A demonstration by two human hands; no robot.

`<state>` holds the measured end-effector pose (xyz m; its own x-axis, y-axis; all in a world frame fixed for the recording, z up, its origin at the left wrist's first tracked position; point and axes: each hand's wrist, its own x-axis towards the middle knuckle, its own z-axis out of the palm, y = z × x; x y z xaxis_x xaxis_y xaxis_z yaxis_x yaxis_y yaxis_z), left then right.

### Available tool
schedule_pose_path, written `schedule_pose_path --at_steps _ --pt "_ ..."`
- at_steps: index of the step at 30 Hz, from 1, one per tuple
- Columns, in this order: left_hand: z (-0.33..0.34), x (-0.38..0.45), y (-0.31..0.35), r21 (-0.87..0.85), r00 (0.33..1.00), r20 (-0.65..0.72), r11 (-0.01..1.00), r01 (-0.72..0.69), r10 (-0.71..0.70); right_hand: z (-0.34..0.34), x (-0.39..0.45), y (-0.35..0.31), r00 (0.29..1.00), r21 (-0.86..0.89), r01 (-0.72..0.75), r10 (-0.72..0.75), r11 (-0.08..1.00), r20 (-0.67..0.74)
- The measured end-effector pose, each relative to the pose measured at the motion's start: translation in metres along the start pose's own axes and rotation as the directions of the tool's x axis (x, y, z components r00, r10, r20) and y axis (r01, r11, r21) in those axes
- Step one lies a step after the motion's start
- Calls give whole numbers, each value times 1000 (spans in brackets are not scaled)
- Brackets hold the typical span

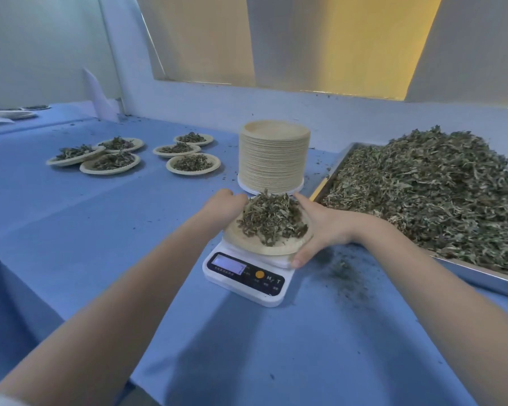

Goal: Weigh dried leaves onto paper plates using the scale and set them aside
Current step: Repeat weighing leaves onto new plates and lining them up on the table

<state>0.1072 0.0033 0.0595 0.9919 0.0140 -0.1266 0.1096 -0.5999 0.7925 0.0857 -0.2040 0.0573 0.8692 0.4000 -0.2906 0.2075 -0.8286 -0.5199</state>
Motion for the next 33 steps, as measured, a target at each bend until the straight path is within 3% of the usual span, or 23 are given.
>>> schedule_pose_path --at_steps 13,18,22,33 --pt "5 -3 -8 -209 996 -90 978 -26 7 16 0 7 975 146 197 -178 969 -134" --pt "-5 -6 -2 -234 984 -166 966 -106 68 8 4 -5 951 46 239 -224 970 -214" --pt "-19 -2 1 -265 967 -230 949 -172 111 -5 6 -17 936 68 256 -230 964 -268" --pt "-98 29 -20 -313 926 -377 940 -135 8 -22 75 -81 930 42 326 -312 944 -194"
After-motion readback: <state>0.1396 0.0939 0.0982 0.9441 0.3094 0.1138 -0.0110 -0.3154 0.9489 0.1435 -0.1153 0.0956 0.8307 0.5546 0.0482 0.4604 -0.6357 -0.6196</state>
